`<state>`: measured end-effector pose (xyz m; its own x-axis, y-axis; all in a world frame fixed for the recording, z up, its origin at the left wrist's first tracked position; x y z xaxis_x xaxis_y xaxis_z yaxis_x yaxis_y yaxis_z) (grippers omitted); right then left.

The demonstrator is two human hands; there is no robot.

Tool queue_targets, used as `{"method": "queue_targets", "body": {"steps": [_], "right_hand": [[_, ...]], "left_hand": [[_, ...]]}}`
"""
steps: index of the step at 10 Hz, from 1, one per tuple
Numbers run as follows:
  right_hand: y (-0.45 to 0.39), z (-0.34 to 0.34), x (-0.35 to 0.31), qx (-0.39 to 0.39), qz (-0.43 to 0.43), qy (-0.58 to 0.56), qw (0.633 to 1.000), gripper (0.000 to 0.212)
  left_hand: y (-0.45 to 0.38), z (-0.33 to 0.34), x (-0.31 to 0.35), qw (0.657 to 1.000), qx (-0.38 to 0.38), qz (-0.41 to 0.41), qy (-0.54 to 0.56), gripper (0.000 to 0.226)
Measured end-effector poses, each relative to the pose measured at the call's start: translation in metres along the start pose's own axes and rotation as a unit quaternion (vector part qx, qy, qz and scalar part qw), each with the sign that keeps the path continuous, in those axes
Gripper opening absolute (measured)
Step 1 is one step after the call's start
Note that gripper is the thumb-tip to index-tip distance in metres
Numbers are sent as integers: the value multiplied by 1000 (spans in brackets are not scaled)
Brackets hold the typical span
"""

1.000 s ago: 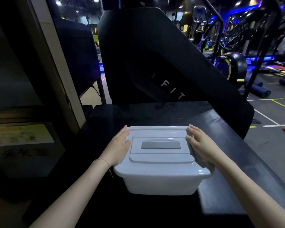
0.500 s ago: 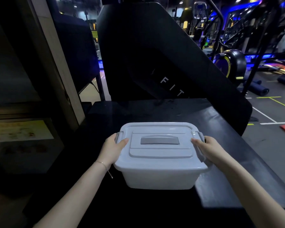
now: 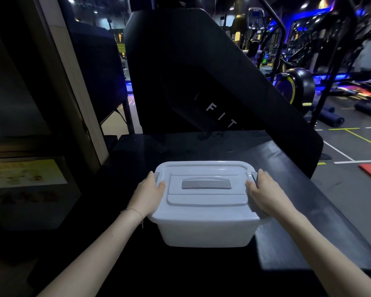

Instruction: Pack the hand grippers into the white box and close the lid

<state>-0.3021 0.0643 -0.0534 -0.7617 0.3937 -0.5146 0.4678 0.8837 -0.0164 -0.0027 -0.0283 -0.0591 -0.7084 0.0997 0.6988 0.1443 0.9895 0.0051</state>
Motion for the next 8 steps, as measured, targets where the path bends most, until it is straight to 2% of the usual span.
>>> {"method": "queue_targets", "body": {"steps": [1,2,3,4,5,6,8], "right_hand": [[7,2,-26,-5,-106,56,993,76],[17,14,-50,-38,-199,121,972,87],[19,22,-57,-63,-222,140,963,112],[21,25,-62,-77,-227,165,957,103],[21,25,-65,-89,-223,167,956,85],[11,19,-77,-55,-255,165,951,100],[-30,-2,-112,22,-298,136,945,90]], "left_hand": [[4,0,12,998,-6,48,-41,69],[9,5,35,983,-25,153,-100,70],[12,24,42,957,-111,174,-206,81],[15,33,39,940,-146,172,-255,85],[14,32,40,941,-138,179,-253,79],[7,25,53,940,-109,205,-249,80],[-37,1,92,932,-12,279,-232,89]]}}
Point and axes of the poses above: each hand's wrist, its own y-axis away from the middle knuckle, its own z-axis out of the palm, x = y × z, the point moved 9 cm from there along -y, towards the middle knuckle, and after that the axes turned 2 degrees about y, right-handed, at the moved point
